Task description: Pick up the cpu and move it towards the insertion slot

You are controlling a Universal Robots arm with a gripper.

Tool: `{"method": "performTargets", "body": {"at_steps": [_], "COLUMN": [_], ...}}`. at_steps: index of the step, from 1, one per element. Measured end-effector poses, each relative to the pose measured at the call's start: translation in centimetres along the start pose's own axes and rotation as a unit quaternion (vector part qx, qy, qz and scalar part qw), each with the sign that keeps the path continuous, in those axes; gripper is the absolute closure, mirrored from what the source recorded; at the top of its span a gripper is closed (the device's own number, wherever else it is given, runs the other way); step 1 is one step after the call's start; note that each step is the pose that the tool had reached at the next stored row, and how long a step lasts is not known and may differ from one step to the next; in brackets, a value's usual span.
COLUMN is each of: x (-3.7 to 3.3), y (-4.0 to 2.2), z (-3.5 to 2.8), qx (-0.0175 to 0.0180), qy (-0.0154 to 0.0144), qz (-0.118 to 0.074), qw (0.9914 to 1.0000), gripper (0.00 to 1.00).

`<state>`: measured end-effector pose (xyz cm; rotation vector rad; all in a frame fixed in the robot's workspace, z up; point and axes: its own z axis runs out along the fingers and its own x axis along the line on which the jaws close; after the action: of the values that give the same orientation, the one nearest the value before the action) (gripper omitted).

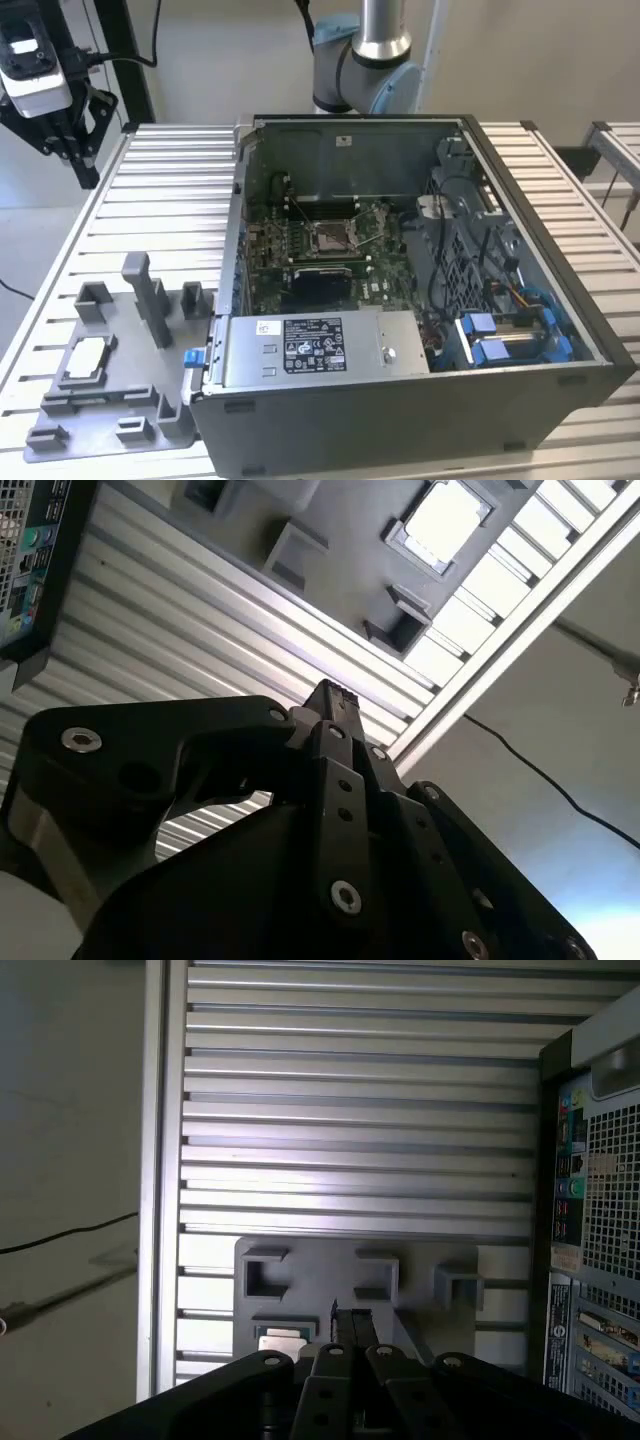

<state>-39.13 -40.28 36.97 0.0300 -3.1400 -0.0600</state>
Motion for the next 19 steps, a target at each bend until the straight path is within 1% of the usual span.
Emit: {"method": "performTargets", "body": {"at_steps": [3,5,11,19], "x": [0.0,0.22,1.7,3.04], "y": [0.0,0.0,-0.17,-0.2], "z": [0.0,-0.01,0.06,0.25], "qx": [0.0,0.0001,0.0,0.0], "qy": [0.0,0.0001,0.0,0.0], "qz": [0.0,0.0,0.0,0.0], "qw": [1.0,1.0,1.0,1.0], "gripper": [1.0,1.0,1.0,1.0]}}
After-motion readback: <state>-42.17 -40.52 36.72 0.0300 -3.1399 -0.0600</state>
